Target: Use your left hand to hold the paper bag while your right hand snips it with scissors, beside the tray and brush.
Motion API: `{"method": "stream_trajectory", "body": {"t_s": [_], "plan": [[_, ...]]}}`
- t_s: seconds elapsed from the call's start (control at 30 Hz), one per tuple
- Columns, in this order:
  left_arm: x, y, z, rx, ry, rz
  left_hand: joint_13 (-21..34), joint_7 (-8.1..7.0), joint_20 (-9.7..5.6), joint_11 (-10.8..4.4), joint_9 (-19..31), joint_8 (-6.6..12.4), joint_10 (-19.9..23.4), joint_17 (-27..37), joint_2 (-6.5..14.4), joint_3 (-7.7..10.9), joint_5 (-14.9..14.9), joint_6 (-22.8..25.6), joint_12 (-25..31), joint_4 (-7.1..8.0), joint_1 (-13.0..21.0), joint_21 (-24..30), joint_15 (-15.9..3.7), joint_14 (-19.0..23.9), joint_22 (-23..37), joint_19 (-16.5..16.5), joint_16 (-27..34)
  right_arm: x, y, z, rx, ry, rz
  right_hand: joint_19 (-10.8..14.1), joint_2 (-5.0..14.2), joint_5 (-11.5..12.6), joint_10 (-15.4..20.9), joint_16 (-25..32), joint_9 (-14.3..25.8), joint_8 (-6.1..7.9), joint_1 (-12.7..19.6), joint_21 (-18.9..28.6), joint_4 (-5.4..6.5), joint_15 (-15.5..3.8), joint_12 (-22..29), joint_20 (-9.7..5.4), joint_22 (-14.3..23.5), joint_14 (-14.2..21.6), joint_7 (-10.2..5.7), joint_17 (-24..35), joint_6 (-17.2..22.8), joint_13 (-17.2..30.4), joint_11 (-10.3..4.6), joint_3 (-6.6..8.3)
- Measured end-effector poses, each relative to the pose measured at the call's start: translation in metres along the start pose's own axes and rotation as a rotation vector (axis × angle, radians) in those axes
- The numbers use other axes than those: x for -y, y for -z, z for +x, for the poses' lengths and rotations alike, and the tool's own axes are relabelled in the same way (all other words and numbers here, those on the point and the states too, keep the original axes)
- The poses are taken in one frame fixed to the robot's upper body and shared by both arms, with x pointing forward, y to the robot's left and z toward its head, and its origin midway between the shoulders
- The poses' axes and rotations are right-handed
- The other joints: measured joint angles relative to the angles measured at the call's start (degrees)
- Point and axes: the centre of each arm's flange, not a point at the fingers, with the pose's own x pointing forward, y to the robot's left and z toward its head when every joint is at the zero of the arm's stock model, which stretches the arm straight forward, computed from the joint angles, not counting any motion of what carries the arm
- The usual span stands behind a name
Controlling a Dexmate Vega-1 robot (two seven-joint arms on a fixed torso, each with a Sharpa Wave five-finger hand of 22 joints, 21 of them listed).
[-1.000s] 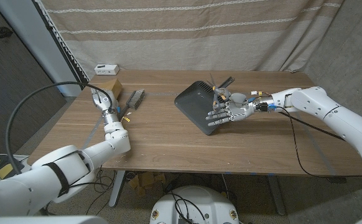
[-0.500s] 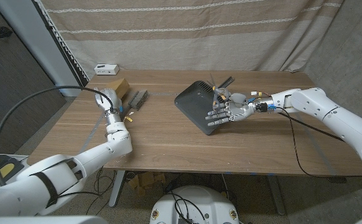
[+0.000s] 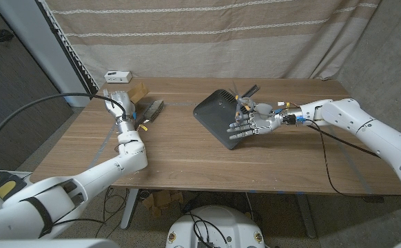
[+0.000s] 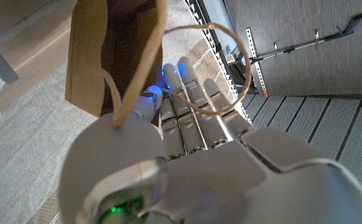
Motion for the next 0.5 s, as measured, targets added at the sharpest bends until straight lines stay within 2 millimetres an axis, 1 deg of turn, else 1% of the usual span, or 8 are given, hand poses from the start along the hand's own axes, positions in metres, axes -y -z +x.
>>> {"method": "stream_trajectory", "body": {"t_s": [0.1, 0.2, 0.5], "plan": [[-0.005, -0.001, 0.000, 0.003, -0.007, -0.001, -0.2, -0.07, 0.00, -0.07, 0.0, 0.00, 0.3, 0.3, 0.0, 0.00, 0.0, 0.4, 0.2, 0.00, 0.0, 0.2, 0.00, 0.0, 0.0, 0.0, 0.0, 0.000, 0.001, 0.000, 0.003, -0.002, -0.001, 0.0, 0.24, 0.0, 0.0, 0.0, 0.0, 0.00, -0.2, -0.2, 0.00, 0.00, -0.1, 0.00, 0.0, 0.0, 0.00, 0.0, 0.0, 0.3, 0.00, 0.00], [-0.010, -0.001, 0.001, 0.003, -0.011, 0.005, -0.3, -0.08, 0.00, -0.08, 0.0, 0.00, 0.3, 0.5, -0.3, 0.00, 0.0, 0.4, 0.3, 0.00, 0.3, 0.2, 0.00, 0.0, 0.0, 0.0, 0.0, 0.001, 0.001, 0.000, 0.005, -0.004, -0.002, 0.1, 0.23, 0.0, 0.0, 0.0, 0.0, -0.01, -0.2, -0.2, 0.00, 0.00, -0.1, 0.14, 0.0, 0.0, 0.00, 0.0, 0.0, 0.3, 0.00, 0.00], [-0.022, -0.003, 0.002, 0.001, -0.025, -0.010, -0.1, -0.07, 0.00, -0.08, 0.0, 0.00, 0.5, 0.9, -0.3, 0.00, 0.0, 0.5, 0.8, 0.00, 0.3, 0.9, 0.00, 0.0, 0.0, 0.0, 0.0, 0.002, 0.001, -0.002, 0.013, -0.007, -0.014, 0.4, 0.23, 0.0, 0.0, -0.2, -0.3, -0.01, -0.2, -0.2, 0.00, 0.31, -0.1, 0.41, 0.0, 0.3, 0.00, 0.0, 0.0, 0.3, 0.01, 0.00]]}}
